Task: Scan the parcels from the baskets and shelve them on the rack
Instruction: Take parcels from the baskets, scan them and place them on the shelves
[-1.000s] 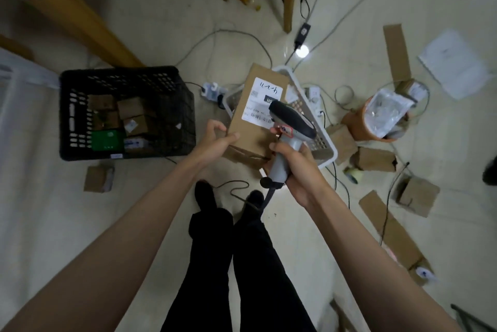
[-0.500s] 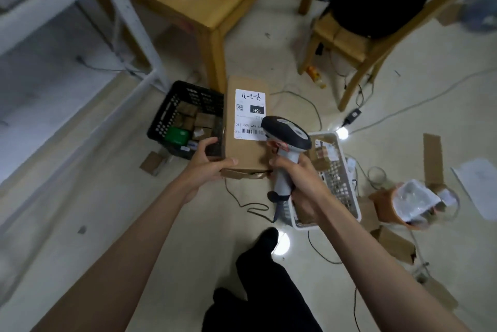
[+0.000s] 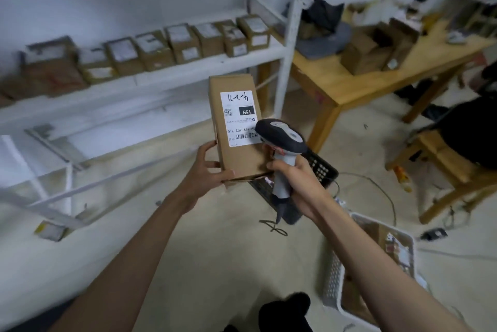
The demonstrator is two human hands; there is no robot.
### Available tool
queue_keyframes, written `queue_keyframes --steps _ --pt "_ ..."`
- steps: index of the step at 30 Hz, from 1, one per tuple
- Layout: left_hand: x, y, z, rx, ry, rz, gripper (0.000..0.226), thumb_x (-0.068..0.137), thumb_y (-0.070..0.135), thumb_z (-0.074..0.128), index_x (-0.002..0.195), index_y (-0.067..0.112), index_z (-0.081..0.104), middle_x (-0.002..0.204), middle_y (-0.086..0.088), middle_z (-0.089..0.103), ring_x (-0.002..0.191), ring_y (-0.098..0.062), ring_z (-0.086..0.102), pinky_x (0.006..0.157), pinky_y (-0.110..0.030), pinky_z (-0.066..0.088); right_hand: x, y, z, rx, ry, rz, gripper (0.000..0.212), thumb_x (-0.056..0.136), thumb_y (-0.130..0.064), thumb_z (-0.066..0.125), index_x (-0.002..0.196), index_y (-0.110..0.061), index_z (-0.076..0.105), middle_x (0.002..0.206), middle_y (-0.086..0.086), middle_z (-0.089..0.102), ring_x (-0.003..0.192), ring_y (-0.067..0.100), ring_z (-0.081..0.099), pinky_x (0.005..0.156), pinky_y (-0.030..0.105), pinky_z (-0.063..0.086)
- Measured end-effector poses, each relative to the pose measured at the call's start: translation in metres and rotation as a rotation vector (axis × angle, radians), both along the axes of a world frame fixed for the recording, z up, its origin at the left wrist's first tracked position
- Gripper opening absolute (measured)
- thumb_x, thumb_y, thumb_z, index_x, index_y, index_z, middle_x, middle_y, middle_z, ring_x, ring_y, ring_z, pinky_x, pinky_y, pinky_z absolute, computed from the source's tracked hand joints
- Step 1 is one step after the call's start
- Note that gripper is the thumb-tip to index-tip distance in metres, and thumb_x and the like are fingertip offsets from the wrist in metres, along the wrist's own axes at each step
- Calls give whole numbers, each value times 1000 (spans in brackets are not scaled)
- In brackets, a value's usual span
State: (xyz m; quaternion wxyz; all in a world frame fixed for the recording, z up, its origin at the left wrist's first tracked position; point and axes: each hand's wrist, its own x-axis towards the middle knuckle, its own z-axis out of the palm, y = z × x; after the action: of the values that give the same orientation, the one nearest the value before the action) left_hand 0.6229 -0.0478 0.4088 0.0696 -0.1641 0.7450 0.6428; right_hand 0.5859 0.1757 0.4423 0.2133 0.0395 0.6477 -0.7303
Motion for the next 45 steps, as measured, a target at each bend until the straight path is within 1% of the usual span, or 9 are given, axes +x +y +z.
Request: queue_keyframes --steps 4,16,19,24,27,31,36,41,45 --pt "39 -33 31 -1 87 83 92 75 23 89 145 43 32 123 -12 61 116 -21 61 85 -36 60 22 -37 36 -4 72 113 28 88 -2 66 116 -2 65 86 4 68 78 13 64 58 29 52" --pt "124 -89 121 -58 344 409 88 61 43 92 131 59 40 115 -5 67 98 -1 69 74 -23 59 67 -106 136 -68 355 264 23 87 -2 65 106 -15 68 94 2 71 88 16 62 78 32 50" --pt "137 -101 140 -142 393 495 87 70 34 91 134 58 36 118 -3 65 93 3 69 85 -32 59 71 -115 148 -162 351 285 18 91 -3 67 109 -5 66 90 3 71 80 15 72 85 33 61" --pt "145 -110 168 -308 466 597 91 74 30 90 139 54 31 120 4 63 92 -8 73 82 -29 56 74 -118 163 -115 488 416 9 92 -7 67 101 -8 65 76 4 71 73 18 73 85 38 62" --pt "143 -112 184 -399 535 625 97 73 24 91 145 47 30 130 -1 60 113 -17 66 88 -34 58 74 -117 170 -114 529 500 13 94 -8 67 106 -6 63 85 6 70 76 20 73 88 44 62" --pt "140 -110 202 -519 603 647 99 73 26 91 148 43 29 138 10 52 113 14 54 82 -11 50 73 -117 180 -129 585 609 20 93 -3 63 113 -6 59 102 16 67 79 17 73 78 32 62" --pt "135 -106 214 -566 654 676 97 76 21 88 147 46 28 156 -1 40 132 -18 51 84 -15 54 66 -116 188 -134 614 650 18 92 -2 63 110 -4 60 97 13 66 79 20 74 83 38 62" --pt "128 -101 221 -567 691 703 96 77 14 87 150 36 29 147 5 43 101 30 50 69 3 44 51 -111 194 -181 602 667 11 91 -4 63 101 -8 63 82 -1 69 78 21 75 81 35 62" --pt "118 -99 225 -566 699 727 97 77 12 87 152 31 28 123 30 43 94 37 45 68 5 42 40 -107 199 -217 574 700 18 92 1 62 109 -6 61 82 -3 66 78 17 71 82 38 63"
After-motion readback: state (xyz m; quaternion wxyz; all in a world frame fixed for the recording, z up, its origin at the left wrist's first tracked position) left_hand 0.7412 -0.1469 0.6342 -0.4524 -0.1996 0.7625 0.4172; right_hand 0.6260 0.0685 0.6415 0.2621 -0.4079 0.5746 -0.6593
